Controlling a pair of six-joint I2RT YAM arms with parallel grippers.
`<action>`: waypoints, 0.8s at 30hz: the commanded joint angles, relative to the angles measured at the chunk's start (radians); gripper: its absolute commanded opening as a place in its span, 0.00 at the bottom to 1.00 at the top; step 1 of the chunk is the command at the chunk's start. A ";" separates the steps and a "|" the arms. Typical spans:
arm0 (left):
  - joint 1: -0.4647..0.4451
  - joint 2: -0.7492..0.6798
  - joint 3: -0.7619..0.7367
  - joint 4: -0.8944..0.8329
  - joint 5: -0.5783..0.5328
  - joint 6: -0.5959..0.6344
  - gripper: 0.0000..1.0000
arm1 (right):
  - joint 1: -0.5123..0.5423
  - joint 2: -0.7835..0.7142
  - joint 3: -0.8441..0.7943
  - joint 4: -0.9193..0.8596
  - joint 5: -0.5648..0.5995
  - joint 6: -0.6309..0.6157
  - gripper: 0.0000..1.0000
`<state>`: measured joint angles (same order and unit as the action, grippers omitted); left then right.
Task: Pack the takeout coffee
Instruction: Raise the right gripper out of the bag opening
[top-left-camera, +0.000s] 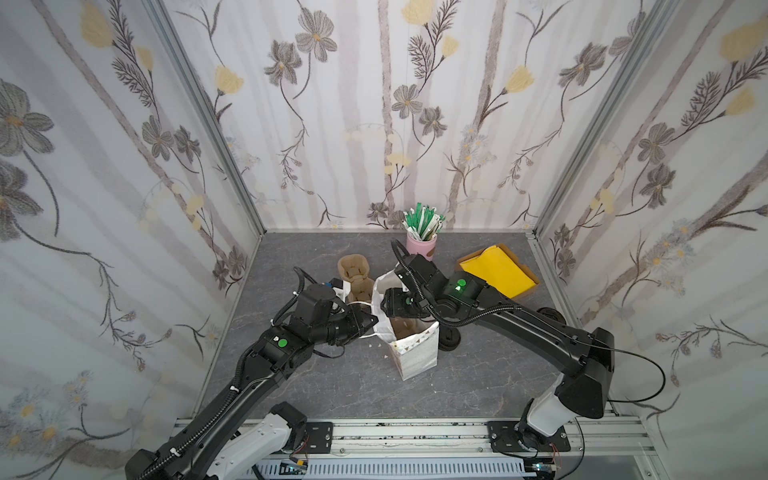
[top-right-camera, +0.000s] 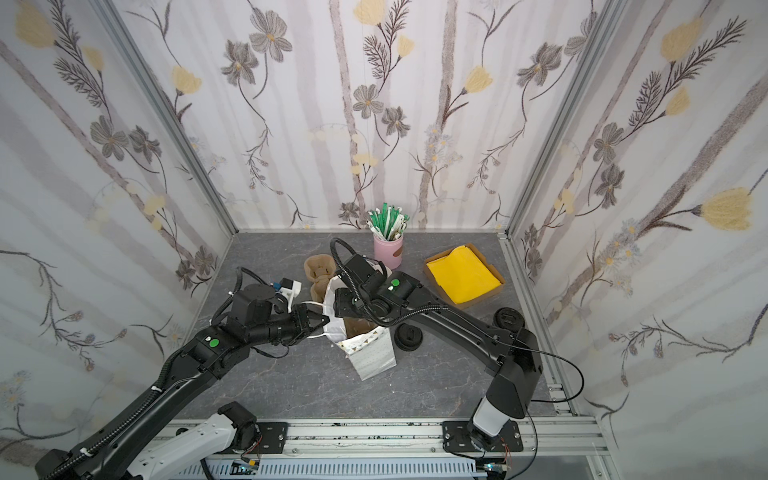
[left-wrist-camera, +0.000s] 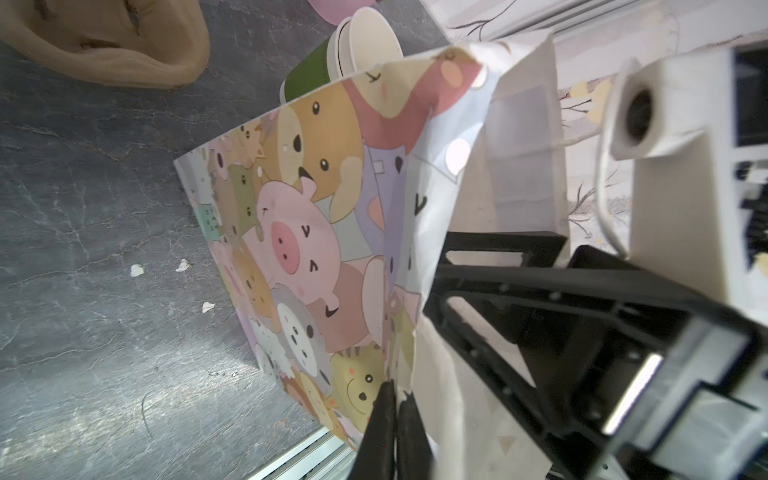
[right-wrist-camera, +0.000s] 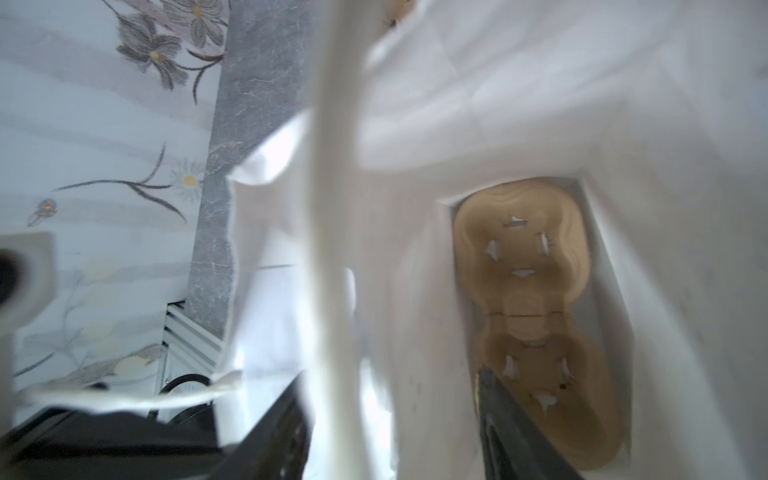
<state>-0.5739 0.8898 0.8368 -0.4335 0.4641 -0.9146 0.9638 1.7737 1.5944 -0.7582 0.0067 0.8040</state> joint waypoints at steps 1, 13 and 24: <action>0.002 -0.015 -0.014 -0.014 -0.011 0.044 0.00 | -0.002 -0.028 0.016 0.037 0.010 -0.046 0.60; 0.003 -0.026 0.050 -0.022 -0.124 0.014 0.00 | -0.023 -0.154 -0.053 0.141 -0.040 -0.114 0.58; 0.000 -0.031 0.033 -0.031 -0.125 -0.003 0.00 | -0.053 -0.232 -0.258 0.503 -0.331 0.004 0.56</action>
<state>-0.5739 0.8612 0.8783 -0.4644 0.3405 -0.9195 0.9146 1.5719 1.3605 -0.4110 -0.2668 0.7544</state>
